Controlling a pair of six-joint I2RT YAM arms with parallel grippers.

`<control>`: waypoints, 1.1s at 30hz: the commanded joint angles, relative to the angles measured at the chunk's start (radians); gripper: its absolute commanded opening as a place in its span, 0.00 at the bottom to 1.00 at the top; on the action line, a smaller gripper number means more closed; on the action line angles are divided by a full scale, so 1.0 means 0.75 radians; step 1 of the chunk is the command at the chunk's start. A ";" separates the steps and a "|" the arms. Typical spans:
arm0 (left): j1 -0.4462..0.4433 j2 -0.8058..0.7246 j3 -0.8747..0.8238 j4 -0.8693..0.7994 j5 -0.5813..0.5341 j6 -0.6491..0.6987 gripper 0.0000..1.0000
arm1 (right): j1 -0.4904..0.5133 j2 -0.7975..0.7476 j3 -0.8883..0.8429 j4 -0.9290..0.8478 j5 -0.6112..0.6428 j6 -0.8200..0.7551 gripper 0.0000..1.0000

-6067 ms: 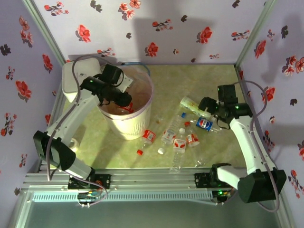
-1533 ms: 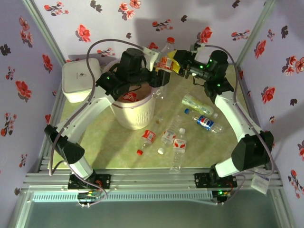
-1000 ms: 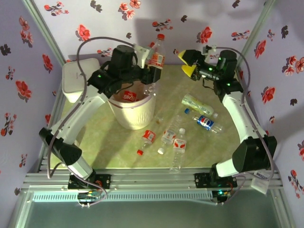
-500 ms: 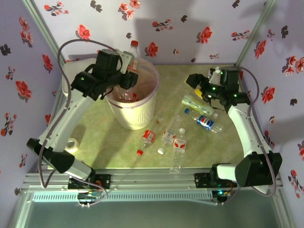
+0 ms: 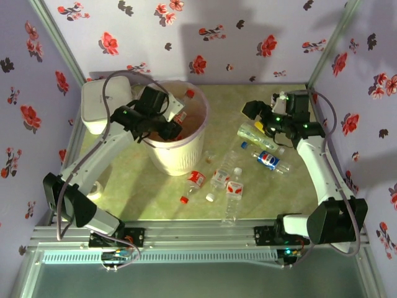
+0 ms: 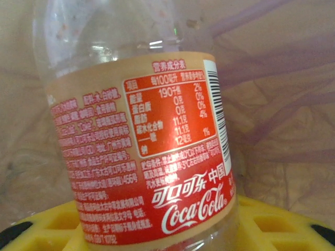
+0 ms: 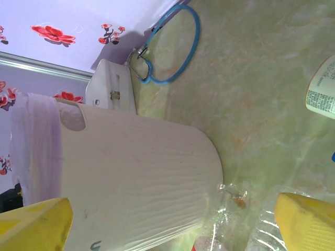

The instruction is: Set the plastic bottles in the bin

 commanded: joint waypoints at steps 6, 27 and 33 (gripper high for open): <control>0.005 -0.032 0.112 -0.013 0.096 -0.005 0.95 | -0.007 -0.004 -0.013 0.027 0.020 -0.015 0.99; -0.012 0.067 -0.010 0.277 0.118 -0.454 0.23 | -0.010 -0.020 -0.099 0.006 0.009 -0.007 0.99; -0.041 0.074 -0.176 0.338 0.000 -0.541 0.17 | -0.009 -0.034 -0.120 -0.045 0.019 -0.017 0.99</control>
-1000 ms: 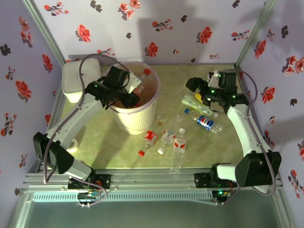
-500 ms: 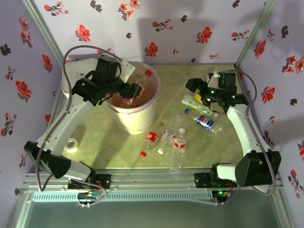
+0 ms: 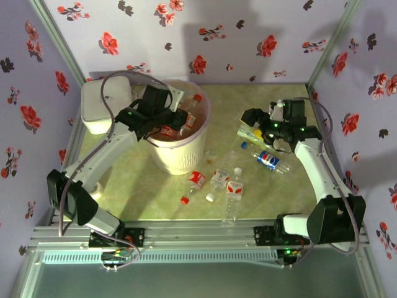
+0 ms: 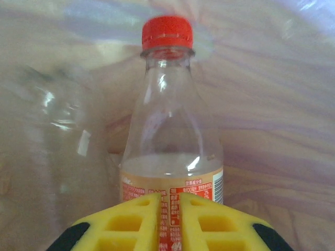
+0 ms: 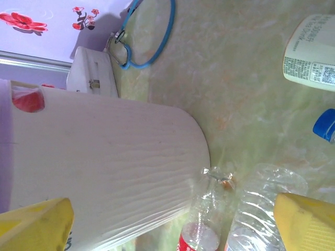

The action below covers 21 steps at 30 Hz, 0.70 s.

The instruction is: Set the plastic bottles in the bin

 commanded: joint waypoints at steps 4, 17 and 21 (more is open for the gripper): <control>-0.027 0.074 -0.161 0.021 -0.153 -0.129 0.15 | -0.005 -0.038 -0.042 -0.035 -0.001 -0.013 0.98; -0.056 0.113 -0.106 0.103 -0.340 -0.204 0.15 | 0.036 -0.169 -0.086 -0.540 0.372 -0.241 0.94; -0.069 0.070 -0.025 0.042 -0.361 -0.154 0.32 | -0.026 -0.137 -0.012 -0.619 0.598 -0.278 0.94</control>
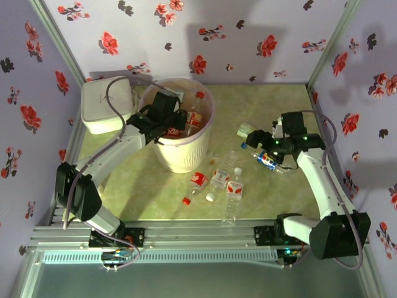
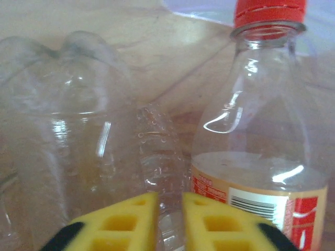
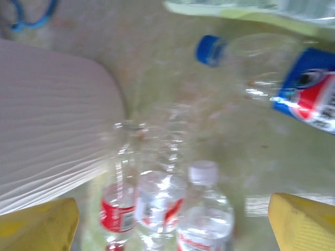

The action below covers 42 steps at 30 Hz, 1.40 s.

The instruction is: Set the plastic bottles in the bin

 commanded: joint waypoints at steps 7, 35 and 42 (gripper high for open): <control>-0.045 -0.084 0.151 -0.179 -0.041 0.104 0.71 | -0.200 0.039 0.011 0.111 0.314 0.045 0.93; -0.101 -0.327 0.181 -0.374 -0.073 0.155 0.87 | -0.153 0.373 0.126 0.113 0.431 -0.295 0.79; -0.097 -0.279 0.221 -0.378 -0.073 0.195 0.87 | -0.069 0.685 0.424 -0.090 0.557 -0.617 0.97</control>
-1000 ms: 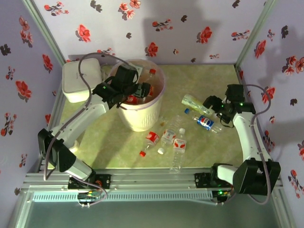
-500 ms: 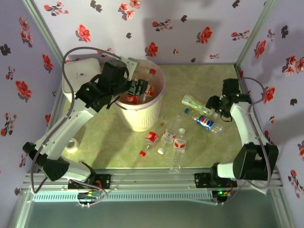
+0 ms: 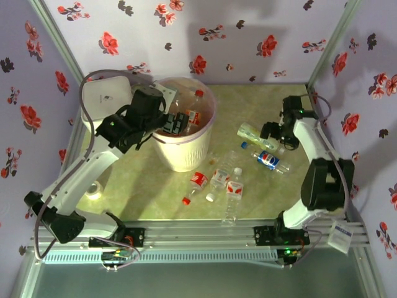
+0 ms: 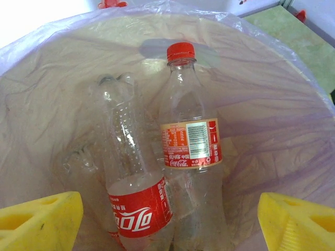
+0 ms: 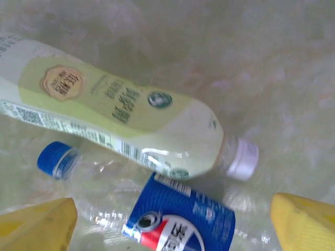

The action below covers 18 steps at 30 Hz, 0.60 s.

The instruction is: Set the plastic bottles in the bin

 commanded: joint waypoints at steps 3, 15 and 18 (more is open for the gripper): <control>-0.004 0.018 0.047 0.006 -0.025 0.026 0.87 | 0.057 0.198 0.161 -0.189 0.095 -0.305 0.98; -0.004 0.029 0.111 -0.011 -0.021 0.019 0.87 | -0.041 0.402 0.205 -0.138 -0.001 -0.343 0.96; -0.004 0.023 0.098 0.004 -0.022 0.010 0.86 | -0.066 0.462 0.214 -0.097 -0.002 -0.295 0.95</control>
